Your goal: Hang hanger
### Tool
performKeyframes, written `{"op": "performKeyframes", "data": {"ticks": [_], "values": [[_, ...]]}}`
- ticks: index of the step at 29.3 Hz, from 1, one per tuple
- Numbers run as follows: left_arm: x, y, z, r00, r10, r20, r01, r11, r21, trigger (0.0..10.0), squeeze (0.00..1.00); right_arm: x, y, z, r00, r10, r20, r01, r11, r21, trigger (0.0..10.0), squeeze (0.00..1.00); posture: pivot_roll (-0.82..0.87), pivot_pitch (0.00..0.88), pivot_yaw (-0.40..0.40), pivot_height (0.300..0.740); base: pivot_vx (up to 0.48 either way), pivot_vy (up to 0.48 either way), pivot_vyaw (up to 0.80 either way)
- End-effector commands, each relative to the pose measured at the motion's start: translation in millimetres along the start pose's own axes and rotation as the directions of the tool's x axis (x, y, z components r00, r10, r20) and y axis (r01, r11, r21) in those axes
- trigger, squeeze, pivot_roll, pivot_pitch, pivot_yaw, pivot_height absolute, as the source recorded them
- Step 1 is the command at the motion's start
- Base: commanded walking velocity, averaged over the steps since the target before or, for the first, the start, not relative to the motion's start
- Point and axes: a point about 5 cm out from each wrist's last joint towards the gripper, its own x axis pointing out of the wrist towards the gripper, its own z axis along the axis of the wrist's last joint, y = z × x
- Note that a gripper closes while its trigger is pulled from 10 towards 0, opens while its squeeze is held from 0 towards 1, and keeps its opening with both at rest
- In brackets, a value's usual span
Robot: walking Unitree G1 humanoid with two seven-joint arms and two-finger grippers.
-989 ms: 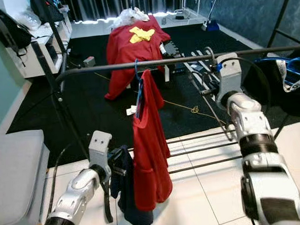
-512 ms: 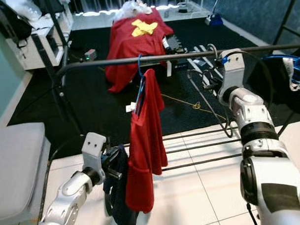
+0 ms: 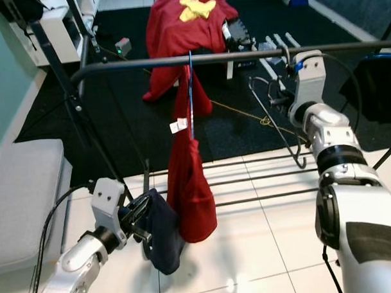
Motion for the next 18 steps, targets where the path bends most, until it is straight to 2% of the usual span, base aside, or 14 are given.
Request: {"op": "performKeyframes", "data": {"ticks": [1,5,6,12,13,14,18], "values": [[-10.0,-2.3,2.3,0.999,-0.034,-0.017,0.034,0.999,0.000,10.0,0.00,-2.5,-8.8,0.7,0.999,-0.029,-0.023,0.029,1.000,0.009,10.0,0.00,0.18,0.255,0.045,0.740,0.000,0.000,0.00],[-13.4,-2.8,5.8,0.998,-0.060,-0.022,0.061,0.998,0.011,10.0,0.00,-3.0,-10.8,2.1,0.999,-0.037,-0.023,0.037,0.999,0.021,10.0,0.00,0.19,0.249,0.046,0.740,0.000,0.000,0.00],[-14.6,-2.0,6.9,0.998,-0.065,-0.022,0.066,0.998,0.015,10.0,0.00,-2.9,-11.0,2.1,0.999,-0.040,-0.022,0.040,0.999,0.021,10.0,1.00,0.19,0.249,0.047,0.740,0.000,0.000,0.00],[-16.7,2.4,10.1,0.999,-0.048,-0.007,0.048,0.999,-0.005,10.0,0.00,-3.0,-12.1,3.7,0.998,-0.054,-0.012,0.054,0.998,0.014,10.0,1.00,0.18,0.235,0.071,0.740,0.000,0.000,0.00],[-15.5,3.3,12.0,0.999,-0.039,0.003,0.039,0.999,-0.027,10.0,0.00,-3.5,-14.3,7.0,0.997,-0.071,0.003,0.071,0.997,-0.006,10.0,0.80,0.17,0.218,0.074,0.740,0.000,0.000,0.00],[-10.9,4.1,14.1,0.999,-0.038,0.014,0.038,0.998,-0.040,10.0,0.00,-3.7,-15.7,11.9,0.996,-0.082,0.028,0.083,0.996,-0.015,10.0,0.00,0.16,0.204,0.088,0.740,0.000,0.000,0.00],[-1.9,4.6,16.0,0.999,-0.046,0.023,0.047,0.998,-0.045,10.0,0.00,-3.9,-16.3,21.0,0.993,-0.086,0.077,0.088,0.996,-0.025,10.0,0.00,0.13,0.181,0.095,0.740,0.000,0.000,0.00]]}}
